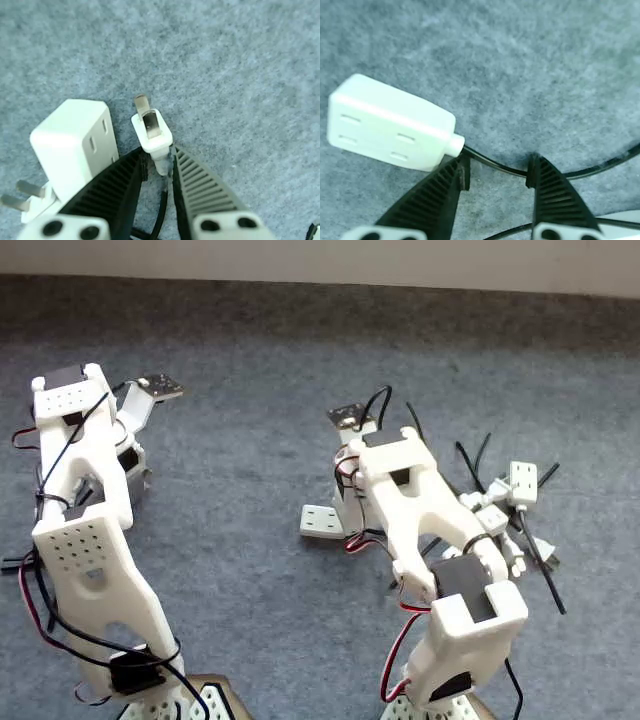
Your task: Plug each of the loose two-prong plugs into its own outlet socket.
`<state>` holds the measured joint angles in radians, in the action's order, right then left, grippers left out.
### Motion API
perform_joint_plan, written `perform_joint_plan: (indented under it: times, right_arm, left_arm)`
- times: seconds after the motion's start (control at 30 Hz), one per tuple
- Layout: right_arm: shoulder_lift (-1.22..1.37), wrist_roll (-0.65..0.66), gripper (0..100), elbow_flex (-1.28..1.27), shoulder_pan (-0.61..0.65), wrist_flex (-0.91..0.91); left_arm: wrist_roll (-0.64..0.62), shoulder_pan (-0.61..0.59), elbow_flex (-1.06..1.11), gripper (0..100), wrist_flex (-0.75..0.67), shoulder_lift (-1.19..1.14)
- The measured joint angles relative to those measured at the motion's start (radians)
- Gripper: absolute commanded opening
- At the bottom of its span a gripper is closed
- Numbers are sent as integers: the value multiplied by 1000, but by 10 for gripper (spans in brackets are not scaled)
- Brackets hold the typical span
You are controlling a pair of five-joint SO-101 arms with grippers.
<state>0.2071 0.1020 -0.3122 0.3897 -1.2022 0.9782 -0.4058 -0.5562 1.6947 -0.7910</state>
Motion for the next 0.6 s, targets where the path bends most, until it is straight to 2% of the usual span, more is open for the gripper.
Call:
perform_joint_plan:
  times: [0.33, 0.47, 0.6]
  right_arm:
    - [0, 0, 192, 0, 0, 0]
    - [0, 0, 192, 0, 0, 0]
    - [0, 0, 192, 0, 0, 0]
  left_arm:
    - [-21, 9, 2, 79, -21, 0]
    - [-46, 11, 2, 143, -31, -2]
    - [-57, 31, 6, 146, -69, -3]
